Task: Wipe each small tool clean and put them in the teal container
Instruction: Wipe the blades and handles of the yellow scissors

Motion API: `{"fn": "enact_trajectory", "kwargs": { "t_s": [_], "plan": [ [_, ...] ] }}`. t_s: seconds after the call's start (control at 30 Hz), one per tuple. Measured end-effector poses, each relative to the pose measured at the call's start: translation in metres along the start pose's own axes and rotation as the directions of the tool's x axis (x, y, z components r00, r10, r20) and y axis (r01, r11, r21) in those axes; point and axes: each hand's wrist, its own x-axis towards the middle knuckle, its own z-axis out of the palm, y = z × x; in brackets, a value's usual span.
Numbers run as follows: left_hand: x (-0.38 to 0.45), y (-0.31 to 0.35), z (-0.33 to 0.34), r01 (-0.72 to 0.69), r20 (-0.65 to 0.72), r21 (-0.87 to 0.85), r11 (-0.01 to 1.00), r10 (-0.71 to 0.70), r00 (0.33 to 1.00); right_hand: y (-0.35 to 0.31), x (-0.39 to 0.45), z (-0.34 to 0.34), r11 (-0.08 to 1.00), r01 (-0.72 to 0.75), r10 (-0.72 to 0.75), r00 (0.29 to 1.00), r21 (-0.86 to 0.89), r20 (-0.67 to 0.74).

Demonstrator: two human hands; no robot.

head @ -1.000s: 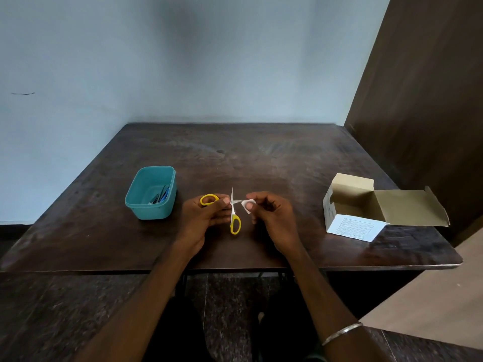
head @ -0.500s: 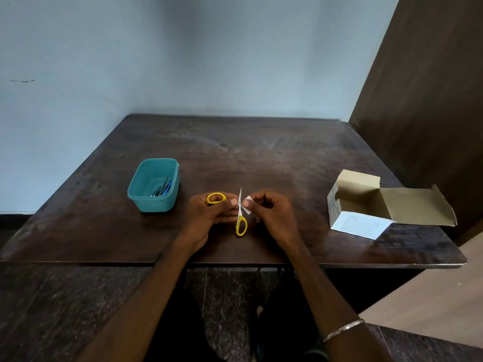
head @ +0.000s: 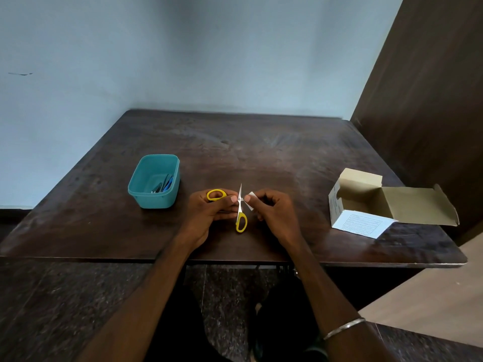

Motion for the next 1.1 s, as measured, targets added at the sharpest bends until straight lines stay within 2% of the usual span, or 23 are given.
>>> {"fn": "enact_trajectory", "kwargs": {
  "t_s": [0.87,1.1],
  "plan": [
    [-0.0007,0.0003,0.0003,0.007,-0.007,-0.011,1.0,-0.007,1.0,-0.001,-0.001,0.0,1.0,-0.012,0.012,1.0,0.003,-0.008],
    [-0.0012,0.0004,-0.0001,0.013,0.008,0.002,1.0,-0.013,1.0,-0.0037,-0.0019,0.0003,0.999,-0.002,0.001,1.0,0.034,0.031]
  ]
}}
